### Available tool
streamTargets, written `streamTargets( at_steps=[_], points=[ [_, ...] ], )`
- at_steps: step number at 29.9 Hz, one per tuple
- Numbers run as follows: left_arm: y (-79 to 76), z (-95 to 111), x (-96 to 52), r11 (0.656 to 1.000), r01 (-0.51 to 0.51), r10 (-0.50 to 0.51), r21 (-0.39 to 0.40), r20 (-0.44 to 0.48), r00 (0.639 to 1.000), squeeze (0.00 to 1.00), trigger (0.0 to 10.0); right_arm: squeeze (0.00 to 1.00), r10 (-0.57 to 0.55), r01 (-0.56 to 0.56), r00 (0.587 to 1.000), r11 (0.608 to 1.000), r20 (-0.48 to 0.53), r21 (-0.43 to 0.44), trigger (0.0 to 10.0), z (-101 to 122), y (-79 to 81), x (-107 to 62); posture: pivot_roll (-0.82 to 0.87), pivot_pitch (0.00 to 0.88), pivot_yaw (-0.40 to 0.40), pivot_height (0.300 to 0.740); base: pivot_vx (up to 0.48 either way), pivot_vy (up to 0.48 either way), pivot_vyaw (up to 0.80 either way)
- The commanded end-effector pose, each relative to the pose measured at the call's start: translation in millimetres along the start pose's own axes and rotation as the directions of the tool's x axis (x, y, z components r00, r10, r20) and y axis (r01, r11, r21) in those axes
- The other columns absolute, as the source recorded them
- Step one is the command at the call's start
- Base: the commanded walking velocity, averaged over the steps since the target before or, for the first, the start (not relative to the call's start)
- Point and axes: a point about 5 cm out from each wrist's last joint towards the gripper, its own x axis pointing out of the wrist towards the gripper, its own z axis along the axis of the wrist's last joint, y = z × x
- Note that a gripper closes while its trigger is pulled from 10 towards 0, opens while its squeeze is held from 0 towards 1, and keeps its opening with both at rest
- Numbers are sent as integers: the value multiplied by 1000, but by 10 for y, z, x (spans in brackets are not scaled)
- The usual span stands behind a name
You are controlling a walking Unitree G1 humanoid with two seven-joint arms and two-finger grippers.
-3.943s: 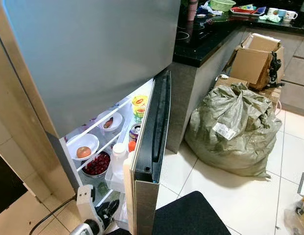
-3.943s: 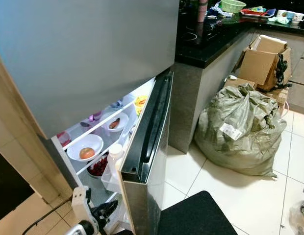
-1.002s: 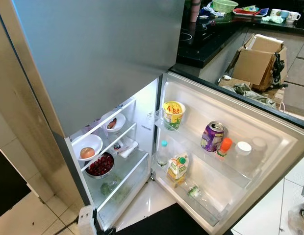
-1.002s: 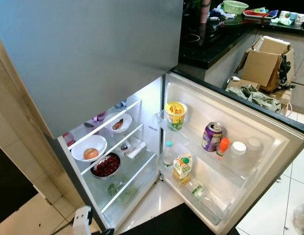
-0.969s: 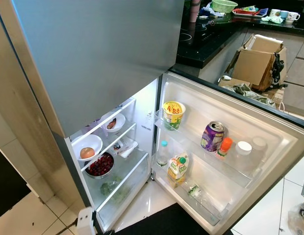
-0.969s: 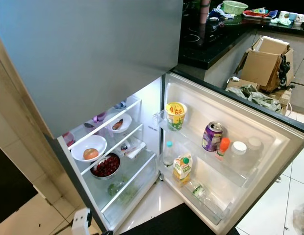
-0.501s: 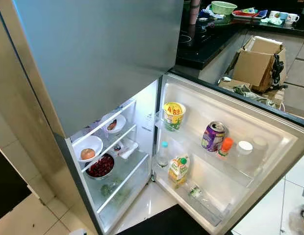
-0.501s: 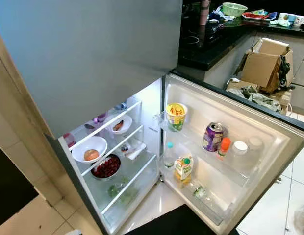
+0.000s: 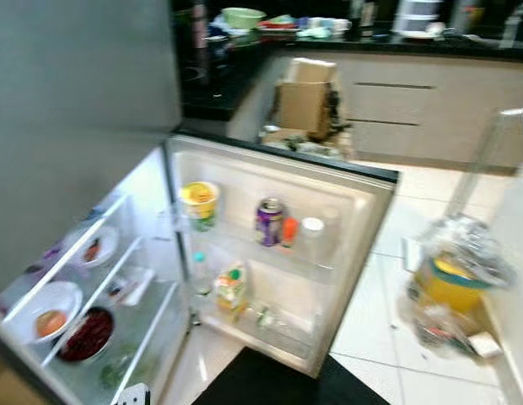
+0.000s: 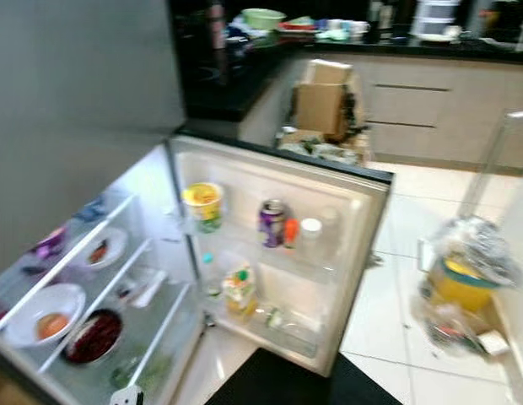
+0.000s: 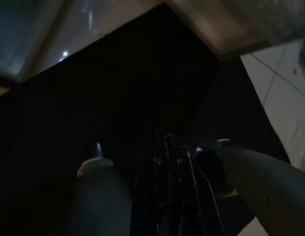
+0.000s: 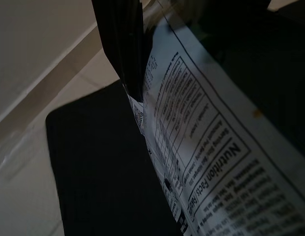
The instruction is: Restocking fridge
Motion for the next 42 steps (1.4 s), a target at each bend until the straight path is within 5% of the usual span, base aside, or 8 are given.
streamTargets(
  at_steps=[1,42],
  points=[
    [51,18,-18,1000,-20,20,23,-1,1000,0,10000,0,2,-2,1000,1000,16,-3,10000,47,3,2,-35,0,4,740,0,0,-781],
    [16,-34,-6,998,-28,29,51,-26,999,0,10000,0,22,-20,998,999,54,-39,10000,127,1,1,-37,0,-3,740,0,0,-784]
  ],
)
